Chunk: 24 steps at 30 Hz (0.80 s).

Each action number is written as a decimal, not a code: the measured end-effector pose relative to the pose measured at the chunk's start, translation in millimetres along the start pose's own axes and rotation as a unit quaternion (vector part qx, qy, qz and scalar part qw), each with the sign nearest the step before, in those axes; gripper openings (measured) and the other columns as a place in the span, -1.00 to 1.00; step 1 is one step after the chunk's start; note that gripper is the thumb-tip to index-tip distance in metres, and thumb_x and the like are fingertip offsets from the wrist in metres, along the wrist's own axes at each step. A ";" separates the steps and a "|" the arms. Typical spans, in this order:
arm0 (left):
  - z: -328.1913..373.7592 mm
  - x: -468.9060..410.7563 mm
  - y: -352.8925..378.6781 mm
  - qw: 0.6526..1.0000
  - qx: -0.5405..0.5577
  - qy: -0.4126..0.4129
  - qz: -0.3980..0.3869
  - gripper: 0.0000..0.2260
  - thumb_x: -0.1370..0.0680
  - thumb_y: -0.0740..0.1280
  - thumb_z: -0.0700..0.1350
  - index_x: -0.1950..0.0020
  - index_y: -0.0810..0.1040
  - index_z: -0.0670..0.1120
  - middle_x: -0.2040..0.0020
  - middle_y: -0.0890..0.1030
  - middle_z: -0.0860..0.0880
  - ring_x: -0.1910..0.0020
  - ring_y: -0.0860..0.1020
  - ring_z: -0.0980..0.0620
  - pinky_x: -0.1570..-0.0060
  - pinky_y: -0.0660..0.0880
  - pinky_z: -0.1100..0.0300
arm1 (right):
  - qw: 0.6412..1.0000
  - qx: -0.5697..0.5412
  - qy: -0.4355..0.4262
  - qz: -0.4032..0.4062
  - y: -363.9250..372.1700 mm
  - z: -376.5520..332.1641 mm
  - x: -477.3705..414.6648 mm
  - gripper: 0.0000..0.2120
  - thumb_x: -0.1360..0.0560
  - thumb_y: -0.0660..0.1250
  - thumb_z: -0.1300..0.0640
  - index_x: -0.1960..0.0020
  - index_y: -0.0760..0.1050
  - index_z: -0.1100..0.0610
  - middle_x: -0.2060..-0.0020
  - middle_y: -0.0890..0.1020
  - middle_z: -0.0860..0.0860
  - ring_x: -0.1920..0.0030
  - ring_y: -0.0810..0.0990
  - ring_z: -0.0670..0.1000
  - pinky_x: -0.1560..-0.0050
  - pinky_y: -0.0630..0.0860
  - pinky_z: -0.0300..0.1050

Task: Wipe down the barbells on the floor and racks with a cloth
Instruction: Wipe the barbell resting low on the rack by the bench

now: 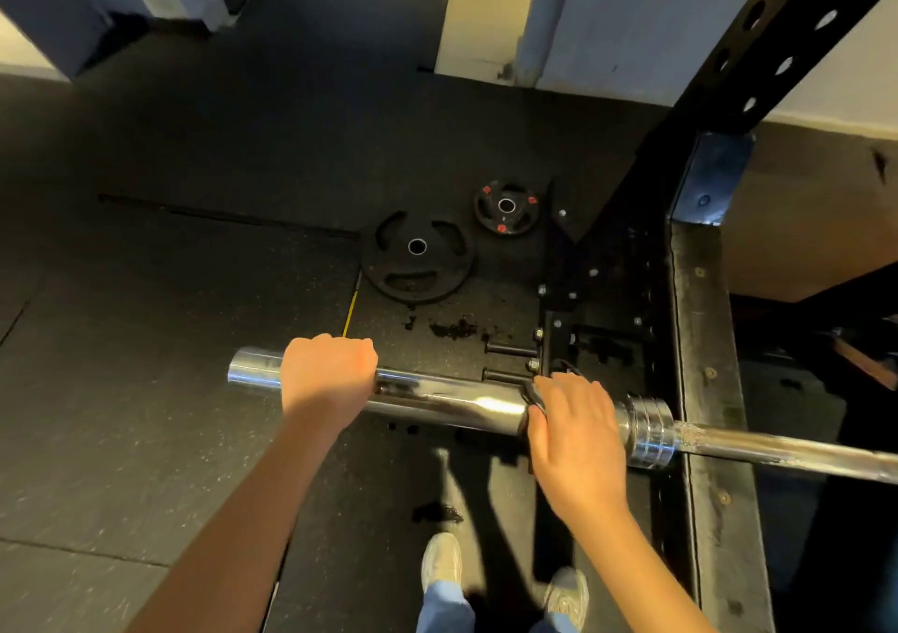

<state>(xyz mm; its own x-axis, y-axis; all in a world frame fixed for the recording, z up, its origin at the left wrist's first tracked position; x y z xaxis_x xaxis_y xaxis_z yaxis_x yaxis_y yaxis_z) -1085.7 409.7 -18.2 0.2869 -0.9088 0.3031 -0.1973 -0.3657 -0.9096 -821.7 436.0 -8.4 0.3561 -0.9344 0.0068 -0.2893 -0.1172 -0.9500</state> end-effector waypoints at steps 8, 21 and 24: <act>1.1 -1.8 -2.2 1.000 0.002 0.002 0.006 -0.90 -0.54 0.18 -0.17 0.02 0.46 -0.02 0.16 0.63 0.00 0.15 0.58 -0.07 0.25 0.29 0.13 | 0.987 -0.045 -0.122 -0.098 15.9 -58.0 -15.6 -0.75 -0.50 0.18 0.08 -0.17 0.41 0.05 -0.02 0.50 -0.02 -0.02 0.46 0.01 -0.11 0.44 -0.06; 2.6 0.8 -6.7 0.999 -0.040 -0.014 0.016 -0.88 -0.58 0.18 -0.16 0.02 0.50 -0.02 0.28 0.55 0.02 0.31 0.45 -0.01 0.26 0.30 0.14 | 0.977 -0.053 -0.172 -0.117 14.1 -59.6 -26.1 -0.63 -0.42 0.36 -0.04 -0.17 0.43 0.07 -0.05 0.52 0.01 -0.01 0.52 0.06 -0.03 0.50 -0.05; 2.3 1.3 -7.2 1.000 -0.021 -0.013 0.003 -0.87 -0.54 0.21 -0.18 0.10 0.53 -0.02 0.33 0.52 0.02 0.32 0.48 -0.01 0.25 0.36 0.15 | 0.984 -0.021 -0.147 -0.101 -0.2 -11.4 -0.8 -0.56 -0.48 0.30 -0.05 -0.29 0.38 0.09 -0.21 0.47 0.05 -0.24 0.45 0.11 -0.26 0.41 0.00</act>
<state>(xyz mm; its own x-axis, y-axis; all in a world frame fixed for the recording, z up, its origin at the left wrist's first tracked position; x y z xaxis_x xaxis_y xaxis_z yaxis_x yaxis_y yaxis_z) -1081.7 411.7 -11.9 0.3103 -0.9052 0.2903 -0.2380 -0.3696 -0.8982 -832.0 433.0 -4.7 0.6494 -0.7542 0.0974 -0.2205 -0.3094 -0.9250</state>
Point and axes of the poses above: each hand's wrist, its own x-axis away from the middle knuckle, its own y-axis out of the palm, z = x × y, the point moved 3 cm from there along -x, towards the middle knuckle
